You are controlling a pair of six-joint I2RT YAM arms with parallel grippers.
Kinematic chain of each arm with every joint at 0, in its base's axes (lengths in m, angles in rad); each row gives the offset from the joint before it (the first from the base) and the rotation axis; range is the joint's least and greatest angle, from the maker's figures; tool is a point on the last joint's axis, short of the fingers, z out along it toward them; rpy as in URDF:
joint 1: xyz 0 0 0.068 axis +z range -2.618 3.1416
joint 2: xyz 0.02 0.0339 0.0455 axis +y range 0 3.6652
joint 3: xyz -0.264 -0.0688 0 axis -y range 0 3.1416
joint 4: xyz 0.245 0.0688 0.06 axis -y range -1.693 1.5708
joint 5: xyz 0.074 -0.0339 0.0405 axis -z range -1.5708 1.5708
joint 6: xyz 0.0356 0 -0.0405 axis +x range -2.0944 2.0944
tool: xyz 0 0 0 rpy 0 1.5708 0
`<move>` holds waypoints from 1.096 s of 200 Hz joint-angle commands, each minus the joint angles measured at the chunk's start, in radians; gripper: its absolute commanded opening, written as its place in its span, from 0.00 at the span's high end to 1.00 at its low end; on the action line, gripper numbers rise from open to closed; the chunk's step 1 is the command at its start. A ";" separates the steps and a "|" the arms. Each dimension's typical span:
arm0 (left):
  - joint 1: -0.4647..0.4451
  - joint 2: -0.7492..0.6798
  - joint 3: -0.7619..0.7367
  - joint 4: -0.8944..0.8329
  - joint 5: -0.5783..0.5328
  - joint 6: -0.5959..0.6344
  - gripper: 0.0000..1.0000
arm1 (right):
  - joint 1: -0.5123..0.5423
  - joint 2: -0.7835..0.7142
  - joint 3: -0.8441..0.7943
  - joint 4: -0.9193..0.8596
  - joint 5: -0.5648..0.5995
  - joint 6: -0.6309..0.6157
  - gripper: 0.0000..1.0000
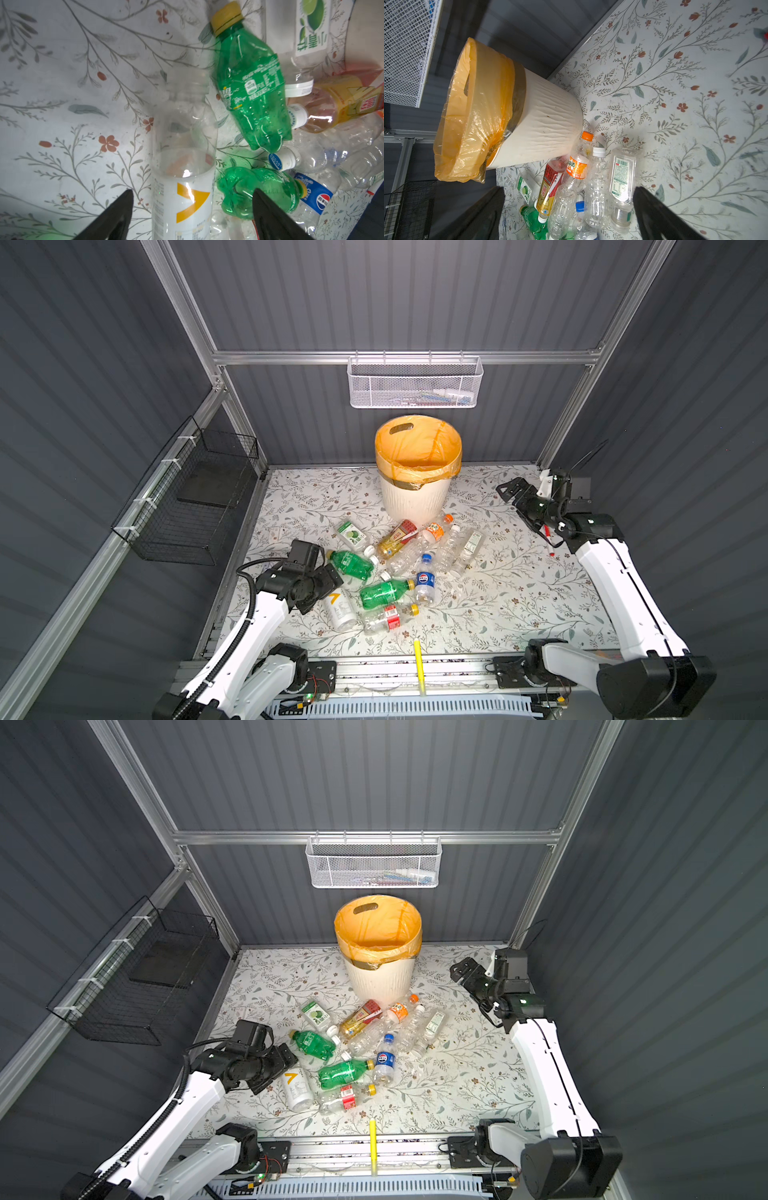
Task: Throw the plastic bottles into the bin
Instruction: 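Grasp a clear bottle with the left gripper while the right gripper withdraws, then lift the clear bottle over the bin and release it with the left gripper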
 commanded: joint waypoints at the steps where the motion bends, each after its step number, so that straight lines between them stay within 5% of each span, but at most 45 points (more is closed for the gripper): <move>1: -0.014 -0.008 -0.018 -0.035 0.068 -0.034 0.12 | -0.005 0.010 -0.041 -0.002 0.025 -0.018 0.02; 100: -0.044 0.086 -0.137 0.111 0.122 -0.039 0.22 | -0.031 0.006 -0.164 0.065 -0.001 0.025 0.01; 158: -0.044 0.137 -0.172 0.182 0.105 -0.034 0.41 | -0.042 -0.008 -0.210 0.070 0.000 0.038 0.02; 219: -0.044 0.125 0.007 0.124 0.035 -0.004 0.45 | -0.048 0.001 -0.227 0.077 -0.015 0.054 0.03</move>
